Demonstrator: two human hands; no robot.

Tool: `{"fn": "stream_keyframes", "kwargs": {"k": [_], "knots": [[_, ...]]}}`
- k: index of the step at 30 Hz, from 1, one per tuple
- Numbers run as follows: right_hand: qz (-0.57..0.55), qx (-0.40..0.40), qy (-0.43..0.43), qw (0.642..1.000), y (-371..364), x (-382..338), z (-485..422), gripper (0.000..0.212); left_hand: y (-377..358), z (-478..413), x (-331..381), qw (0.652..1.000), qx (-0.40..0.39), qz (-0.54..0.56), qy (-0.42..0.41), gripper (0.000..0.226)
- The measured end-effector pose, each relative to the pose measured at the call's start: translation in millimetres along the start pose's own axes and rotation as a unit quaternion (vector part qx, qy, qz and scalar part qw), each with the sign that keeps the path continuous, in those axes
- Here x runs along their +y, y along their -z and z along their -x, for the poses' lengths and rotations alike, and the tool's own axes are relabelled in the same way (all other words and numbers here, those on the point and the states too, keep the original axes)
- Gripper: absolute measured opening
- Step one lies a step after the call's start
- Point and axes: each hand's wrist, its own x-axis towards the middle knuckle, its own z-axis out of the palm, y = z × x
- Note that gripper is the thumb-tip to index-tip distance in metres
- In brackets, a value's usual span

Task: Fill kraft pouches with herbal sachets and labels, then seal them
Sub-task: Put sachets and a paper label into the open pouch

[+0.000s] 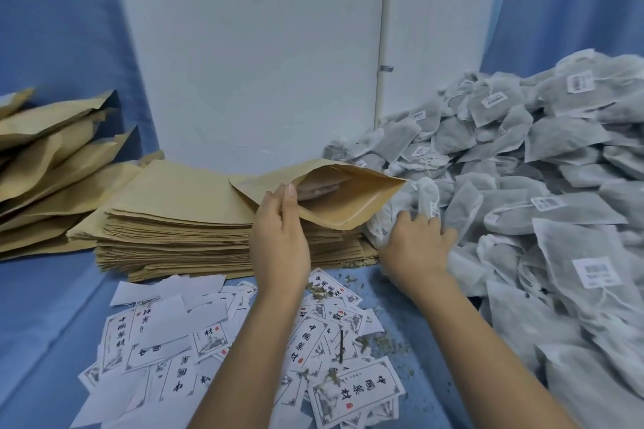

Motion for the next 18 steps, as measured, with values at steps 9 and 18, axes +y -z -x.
{"fn": "stream_keyframes", "kwargs": {"k": [9,18], "knots": [[-0.098,-0.162,0.034,0.981,29,-2,-7,0.029,3,-4,-3,1.0,0.016,-0.011,0.008,0.033],[-0.371,-0.285,0.113,0.877,72,8,1,0.017,4,-4,-10,1.0,0.008,-0.028,-0.007,0.036]]}}
